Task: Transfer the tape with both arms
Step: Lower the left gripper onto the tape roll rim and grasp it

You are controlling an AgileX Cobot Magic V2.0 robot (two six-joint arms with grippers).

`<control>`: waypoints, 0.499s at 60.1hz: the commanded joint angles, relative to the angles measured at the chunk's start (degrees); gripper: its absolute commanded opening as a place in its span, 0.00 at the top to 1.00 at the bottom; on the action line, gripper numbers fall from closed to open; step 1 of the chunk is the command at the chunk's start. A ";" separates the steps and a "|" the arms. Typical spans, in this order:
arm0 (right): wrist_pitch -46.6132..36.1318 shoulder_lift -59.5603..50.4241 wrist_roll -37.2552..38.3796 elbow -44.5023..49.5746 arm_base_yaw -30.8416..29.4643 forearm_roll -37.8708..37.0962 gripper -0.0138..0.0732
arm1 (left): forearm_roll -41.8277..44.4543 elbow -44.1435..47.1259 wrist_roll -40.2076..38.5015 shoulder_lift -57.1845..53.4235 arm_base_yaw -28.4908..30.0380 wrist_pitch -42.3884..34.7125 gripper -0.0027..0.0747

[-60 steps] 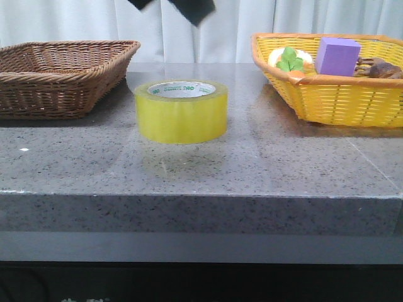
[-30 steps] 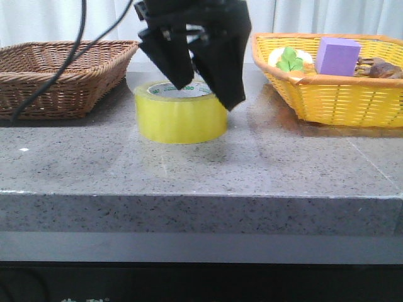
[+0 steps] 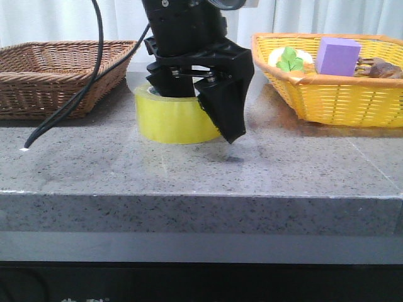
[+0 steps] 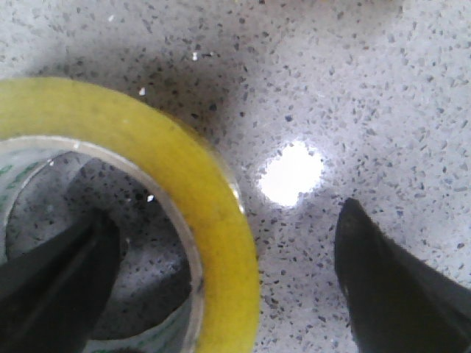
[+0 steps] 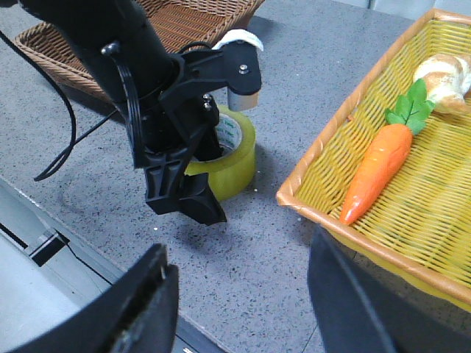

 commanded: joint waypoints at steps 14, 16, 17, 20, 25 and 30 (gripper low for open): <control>-3.98 -0.13 -0.57 -1.39 -0.37 0.12 0.35 | -0.90 -1.87 -0.02 -2.95 -0.32 -1.62 0.52; -3.98 -0.13 -0.57 -1.39 -0.37 0.12 0.35 | -0.90 -1.87 -0.02 -2.95 -0.32 -1.62 0.58; -3.98 -0.13 -0.57 -1.39 -0.37 0.12 0.35 | -0.90 -1.87 -0.02 -2.95 -0.32 -1.62 0.61; -3.98 -0.13 -0.57 -1.39 -0.37 0.12 0.35 | -0.90 -1.87 -0.02 -2.95 -0.32 -1.62 0.67; -3.98 -0.13 -0.57 -1.39 -0.37 0.12 0.35 | -0.90 -1.87 -0.02 -2.95 -0.32 -1.62 0.78; -3.98 -0.13 -0.57 -1.39 -0.37 0.12 0.35 | -0.90 -1.87 -0.02 -2.95 -0.32 -1.62 0.86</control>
